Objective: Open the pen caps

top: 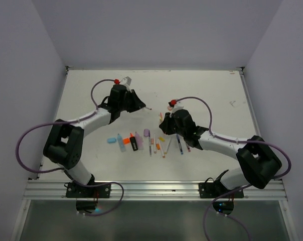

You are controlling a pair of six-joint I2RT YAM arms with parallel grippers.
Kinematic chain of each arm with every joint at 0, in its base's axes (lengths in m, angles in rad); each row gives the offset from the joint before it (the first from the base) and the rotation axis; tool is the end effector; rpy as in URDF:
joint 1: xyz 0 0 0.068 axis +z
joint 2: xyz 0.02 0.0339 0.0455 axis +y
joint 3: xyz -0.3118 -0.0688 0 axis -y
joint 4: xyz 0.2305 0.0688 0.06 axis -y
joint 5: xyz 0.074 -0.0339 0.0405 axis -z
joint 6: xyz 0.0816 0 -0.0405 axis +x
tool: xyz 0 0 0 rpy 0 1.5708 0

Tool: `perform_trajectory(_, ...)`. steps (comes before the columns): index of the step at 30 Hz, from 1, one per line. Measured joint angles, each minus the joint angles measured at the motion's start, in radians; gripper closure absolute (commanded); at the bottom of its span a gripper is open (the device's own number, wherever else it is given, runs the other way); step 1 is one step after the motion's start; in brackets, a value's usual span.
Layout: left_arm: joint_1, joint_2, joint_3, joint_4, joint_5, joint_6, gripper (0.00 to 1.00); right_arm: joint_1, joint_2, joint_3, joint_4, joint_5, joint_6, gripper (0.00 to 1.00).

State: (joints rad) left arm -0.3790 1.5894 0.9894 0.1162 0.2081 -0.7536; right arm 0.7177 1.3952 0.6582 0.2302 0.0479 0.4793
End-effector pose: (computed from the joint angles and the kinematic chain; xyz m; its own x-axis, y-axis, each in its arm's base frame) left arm 0.3525 -0.1585 0.2731 -0.6791 -0.4502 -0.5798 0.0922 0.7313 -0.6758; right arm 0.2380 0.2026 0.2345 -0.6128 0.0765 -0.7865 -0.3863 0.8393 0.3826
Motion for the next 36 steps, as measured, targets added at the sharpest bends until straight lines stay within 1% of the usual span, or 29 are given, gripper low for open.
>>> perform_trajectory(5,-0.07,0.172,0.057,-0.097,0.026,0.029,0.98,-0.001,0.132,0.116,-0.008,0.023,0.019,1.0)
perform_trajectory(7,-0.081,0.213,0.07,-0.129,0.026,0.036,0.97,0.0,0.182,0.146,-0.007,0.03,0.026,0.98)
perform_trajectory(10,-0.093,0.255,0.088,-0.159,0.024,0.041,0.95,0.0,0.246,0.169,-0.006,0.043,0.034,0.94)
perform_trajectory(16,-0.108,0.313,0.112,-0.163,0.023,0.041,0.91,0.0,0.341,0.186,-0.001,0.044,0.045,0.92)
perform_trajectory(17,-0.11,0.32,0.112,-0.163,0.023,0.041,0.87,0.0,0.352,0.187,0.003,0.043,0.045,0.9)
perform_trajectory(22,-0.114,0.333,0.114,-0.155,0.024,0.04,0.8,0.0,0.393,0.2,0.032,0.043,0.058,0.83)
perform_trajectory(24,-0.114,0.335,0.114,-0.15,0.024,0.04,0.74,0.0,0.4,0.204,0.045,0.043,0.064,0.78)
perform_trajectory(25,-0.114,0.336,0.114,-0.148,0.024,0.037,0.69,0.0,0.402,0.206,0.052,0.043,0.068,0.77)
perform_trajectory(27,-0.115,0.336,0.114,-0.14,0.028,0.034,0.64,0.0,0.405,0.208,0.068,0.045,0.072,0.76)
perform_trajectory(28,-0.115,0.336,0.115,-0.135,0.027,0.032,0.63,0.0,0.406,0.208,0.076,0.045,0.075,0.73)
perform_trajectory(29,-0.115,0.336,0.115,-0.133,0.027,0.032,0.59,0.0,0.406,0.208,0.08,0.045,0.078,0.72)
perform_trajectory(31,-0.115,0.335,0.115,-0.125,0.027,0.031,0.57,0.0,0.407,0.208,0.085,0.045,0.08,0.71)
perform_trajectory(32,-0.117,0.333,0.115,-0.124,0.024,0.031,0.54,0.0,0.407,0.208,0.087,0.045,0.081,0.68)
perform_trajectory(34,-0.119,0.327,0.113,-0.123,0.016,0.031,0.5,0.0,0.407,0.208,0.093,0.044,0.082,0.66)
perform_trajectory(36,-0.119,0.318,0.108,-0.126,0.003,0.031,0.5,0.0,0.406,0.208,0.097,0.044,0.081,0.62)
